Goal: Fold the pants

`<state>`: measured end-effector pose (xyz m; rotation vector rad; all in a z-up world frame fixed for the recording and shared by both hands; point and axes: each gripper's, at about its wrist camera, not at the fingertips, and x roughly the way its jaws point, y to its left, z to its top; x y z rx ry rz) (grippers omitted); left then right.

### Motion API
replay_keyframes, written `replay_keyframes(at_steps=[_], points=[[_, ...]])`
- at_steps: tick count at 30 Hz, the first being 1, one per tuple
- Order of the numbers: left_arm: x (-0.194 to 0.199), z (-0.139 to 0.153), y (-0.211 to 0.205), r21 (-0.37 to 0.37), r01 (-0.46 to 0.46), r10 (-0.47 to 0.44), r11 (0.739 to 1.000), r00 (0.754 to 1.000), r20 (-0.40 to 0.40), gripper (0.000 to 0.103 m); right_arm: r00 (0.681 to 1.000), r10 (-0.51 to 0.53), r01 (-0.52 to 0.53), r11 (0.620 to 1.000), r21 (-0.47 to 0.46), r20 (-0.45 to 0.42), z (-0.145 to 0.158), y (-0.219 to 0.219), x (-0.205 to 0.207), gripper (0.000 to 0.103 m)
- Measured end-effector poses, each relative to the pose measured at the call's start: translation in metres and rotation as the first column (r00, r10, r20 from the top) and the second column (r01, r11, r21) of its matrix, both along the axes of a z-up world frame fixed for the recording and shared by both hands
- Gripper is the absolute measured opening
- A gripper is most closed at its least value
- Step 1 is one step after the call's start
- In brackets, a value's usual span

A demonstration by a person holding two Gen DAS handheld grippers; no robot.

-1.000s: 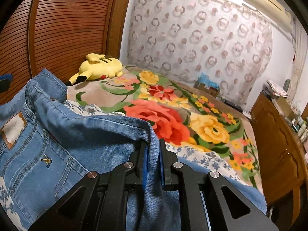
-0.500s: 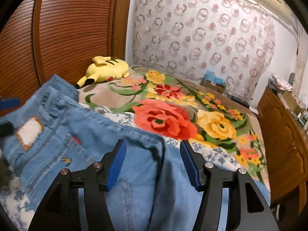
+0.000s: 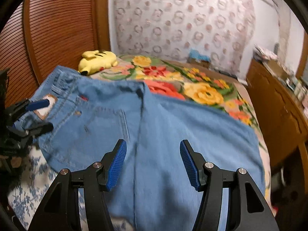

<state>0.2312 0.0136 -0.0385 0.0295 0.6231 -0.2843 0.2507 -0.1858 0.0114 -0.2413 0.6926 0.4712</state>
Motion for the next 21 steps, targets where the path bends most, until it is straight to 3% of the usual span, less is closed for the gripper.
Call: replay_keyframes(at_steps=[10,17,18,21], points=[[-0.002,-0.009,-0.006,0.018,0.020,-0.019,1.000,0.999,-0.030,0.084,0.995,-0.036,0.035,0.999,-0.018,-0.094,-0.025,-0.015,-0.025,0.060],[0.001,-0.021,-0.011,0.049,0.024,-0.020,0.999,0.997,-0.071,0.084,0.993,-0.041,0.037,0.999,-0.037,-0.113,-0.032,-0.021,-0.030,0.049],[0.003,-0.022,-0.011,0.052,0.024,-0.020,0.998,0.997,-0.076,0.084,0.993,-0.038,0.033,0.999,-0.043,-0.115,-0.031,-0.016,-0.030,0.044],[0.004,-0.025,-0.011,0.057,0.024,-0.019,0.998,0.996,-0.087,0.084,0.993,-0.006,0.001,0.999,-0.046,-0.119,-0.029,-0.020,-0.032,0.013]])
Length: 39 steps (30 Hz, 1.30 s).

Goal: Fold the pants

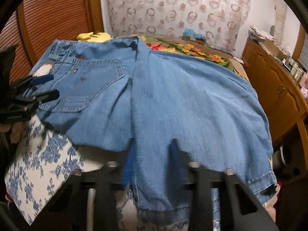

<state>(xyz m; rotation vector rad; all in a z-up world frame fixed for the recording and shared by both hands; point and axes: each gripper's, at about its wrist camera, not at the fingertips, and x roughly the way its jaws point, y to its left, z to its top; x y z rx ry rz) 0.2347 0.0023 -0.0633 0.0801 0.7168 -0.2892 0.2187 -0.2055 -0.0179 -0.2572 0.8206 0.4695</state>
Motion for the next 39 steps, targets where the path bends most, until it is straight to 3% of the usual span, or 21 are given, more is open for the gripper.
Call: replay_keyframes(at_steps=[1,6,8,13,17,27,33,35,37,39], points=[[0.000,0.000,0.000,0.002,0.000,0.000,1.000,1.000,-0.001,0.084,1.000,0.004,-0.004,1.000,0.003,0.006,0.002,-0.003,-0.001,0.008],[0.001,-0.001,0.001,-0.004,-0.002,0.002,1.000,1.000,-0.012,0.084,0.996,-0.020,0.019,1.000,0.016,0.085,0.024,-0.028,0.007,0.005],[0.002,-0.002,0.002,-0.004,-0.003,0.003,1.000,1.000,-0.017,0.084,0.988,-0.041,0.046,0.998,-0.033,0.149,0.034,-0.033,0.013,0.004],[0.003,-0.002,0.003,-0.008,-0.004,0.004,1.000,1.000,-0.025,0.084,0.970,-0.079,0.093,0.994,-0.050,0.231,0.061,-0.056,0.034,0.004],[0.006,-0.002,0.000,0.002,-0.006,0.006,1.000,1.000,-0.028,0.084,0.952,-0.097,0.132,0.985,-0.106,0.289,0.067,-0.061,0.057,0.004],[0.007,-0.002,-0.001,0.004,-0.007,0.007,1.000,1.000,-0.030,0.084,0.952,-0.115,0.172,0.967,-0.186,0.283,0.059,-0.052,0.109,0.004],[0.007,-0.003,-0.002,0.005,-0.007,0.007,1.000,1.000,-0.030,0.084,0.972,-0.126,0.163,0.969,-0.183,0.200,0.059,-0.046,0.119,0.004],[0.007,-0.003,-0.002,0.004,-0.007,0.007,1.000,0.999,-0.031,0.084,0.974,-0.150,0.177,0.970,-0.166,0.167,0.055,-0.051,0.117,0.018],[0.007,-0.003,-0.002,0.003,-0.007,0.007,1.000,0.999,-0.031,0.084,0.974,-0.155,0.177,0.976,-0.125,0.163,0.055,-0.056,0.108,0.044],[0.007,-0.003,-0.002,0.004,-0.007,0.007,1.000,1.000,-0.030,0.084,0.976,-0.160,0.174,0.981,-0.083,0.148,0.055,-0.063,0.096,0.048]])
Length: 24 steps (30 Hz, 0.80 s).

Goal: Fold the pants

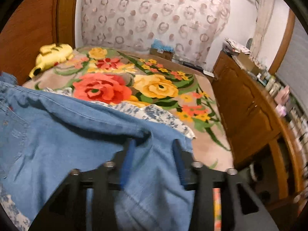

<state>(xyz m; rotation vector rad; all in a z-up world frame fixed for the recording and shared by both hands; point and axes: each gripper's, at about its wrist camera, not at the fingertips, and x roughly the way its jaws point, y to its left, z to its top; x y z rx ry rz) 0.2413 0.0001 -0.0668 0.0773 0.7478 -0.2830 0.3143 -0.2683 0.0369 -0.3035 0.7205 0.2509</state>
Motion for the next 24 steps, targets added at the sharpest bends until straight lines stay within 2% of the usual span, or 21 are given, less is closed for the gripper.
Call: replay_keyframes(at_steps=[4,8,13,16,17,18,19,20,24], points=[[-0.003,0.002,0.001,-0.011,-0.003,0.003,1.000,1.000,0.021,0.084,0.999,-0.003,0.004,1.000,0.014,-0.046,-0.011,-0.010,-0.023,0.049],[-0.007,0.006,0.004,-0.028,-0.002,0.004,1.000,0.999,0.050,0.084,0.995,0.053,-0.054,0.999,-0.004,-0.088,-0.022,-0.009,-0.038,0.049],[-0.007,0.006,0.006,-0.035,0.002,0.000,0.999,0.999,0.054,0.084,0.993,0.048,-0.053,0.998,-0.044,-0.108,-0.036,-0.011,-0.030,0.049],[-0.007,0.006,0.005,-0.034,0.004,-0.002,0.999,0.999,0.049,0.084,0.992,0.066,-0.071,0.996,-0.046,-0.104,-0.032,-0.012,-0.026,0.049],[-0.007,0.006,0.005,-0.034,0.003,-0.002,0.999,0.999,0.048,0.084,0.991,0.072,-0.078,0.996,-0.048,-0.109,-0.030,-0.011,-0.026,0.044],[-0.007,0.006,0.005,-0.035,0.003,-0.001,0.999,0.999,0.046,0.084,0.989,0.087,-0.094,0.994,-0.049,-0.118,-0.029,-0.010,-0.027,0.017],[-0.007,0.005,0.005,-0.035,0.002,-0.001,0.999,0.999,0.044,0.084,0.990,0.084,-0.093,0.993,-0.078,-0.112,-0.025,-0.005,-0.025,0.007],[-0.007,0.005,0.004,-0.035,0.002,-0.001,0.999,0.999,0.044,0.084,0.992,0.081,-0.091,0.990,-0.109,-0.095,-0.022,-0.004,-0.021,0.006],[-0.007,0.005,0.003,-0.032,0.002,-0.001,0.999,0.999,0.041,0.084,0.999,0.031,-0.034,0.992,-0.120,-0.027,0.001,-0.019,-0.013,0.004]])
